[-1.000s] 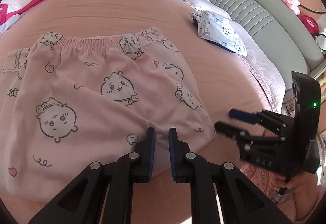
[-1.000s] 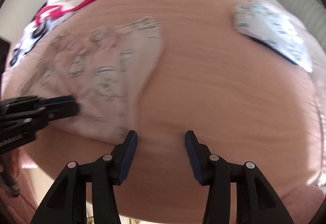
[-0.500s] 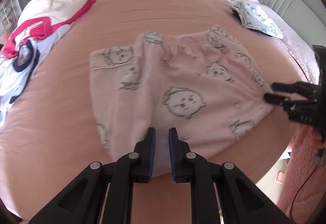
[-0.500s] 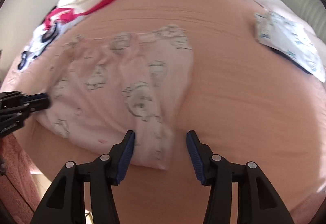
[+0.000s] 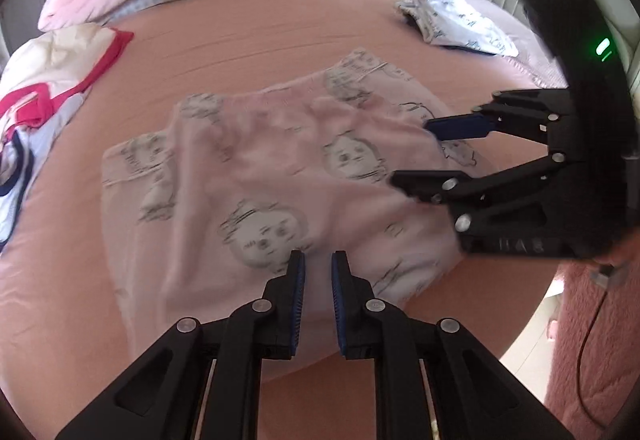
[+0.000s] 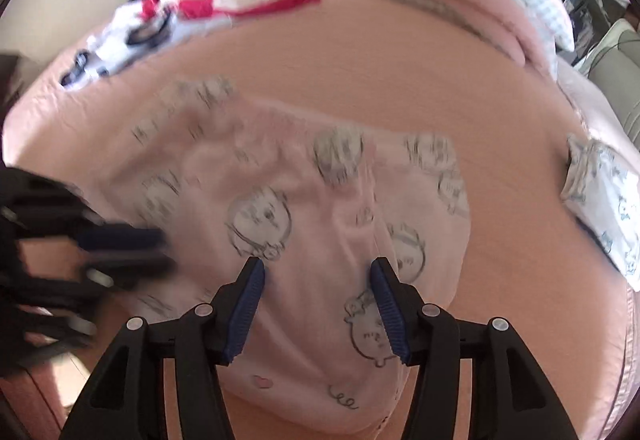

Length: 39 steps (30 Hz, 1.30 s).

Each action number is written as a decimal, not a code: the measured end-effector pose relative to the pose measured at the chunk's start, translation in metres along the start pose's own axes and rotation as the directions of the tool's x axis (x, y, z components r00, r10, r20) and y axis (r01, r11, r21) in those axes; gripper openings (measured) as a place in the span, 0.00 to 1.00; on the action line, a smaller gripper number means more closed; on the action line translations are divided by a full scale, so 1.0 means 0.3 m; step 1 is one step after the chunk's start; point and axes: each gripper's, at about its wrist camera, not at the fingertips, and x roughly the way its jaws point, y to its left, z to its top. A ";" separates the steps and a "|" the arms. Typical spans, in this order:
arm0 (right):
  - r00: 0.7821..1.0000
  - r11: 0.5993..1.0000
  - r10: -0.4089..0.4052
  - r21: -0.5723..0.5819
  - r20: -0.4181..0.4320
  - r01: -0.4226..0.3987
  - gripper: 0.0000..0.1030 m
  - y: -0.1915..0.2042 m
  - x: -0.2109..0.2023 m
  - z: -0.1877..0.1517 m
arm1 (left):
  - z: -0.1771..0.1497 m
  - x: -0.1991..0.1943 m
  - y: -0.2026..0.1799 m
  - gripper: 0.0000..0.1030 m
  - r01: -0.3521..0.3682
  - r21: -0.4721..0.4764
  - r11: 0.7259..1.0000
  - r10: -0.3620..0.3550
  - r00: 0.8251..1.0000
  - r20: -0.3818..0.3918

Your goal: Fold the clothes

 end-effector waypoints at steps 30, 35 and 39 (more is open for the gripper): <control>0.983 0.988 -0.082 0.146 0.166 0.058 0.60 0.087 -0.089 -0.083 | -0.088 -0.023 -0.109 0.12 0.016 -0.162 0.987 0.001 0.995 0.101; 0.994 0.987 -0.102 0.125 0.030 0.097 0.60 0.076 -0.014 -0.083 | -0.116 -0.040 -0.093 0.12 -0.028 -0.087 0.996 0.032 0.999 0.038; 0.989 0.976 -0.144 0.160 -0.026 0.147 0.61 0.003 -0.050 -0.108 | -0.158 -0.078 -0.027 0.12 -0.063 -0.145 0.987 0.062 0.998 -0.013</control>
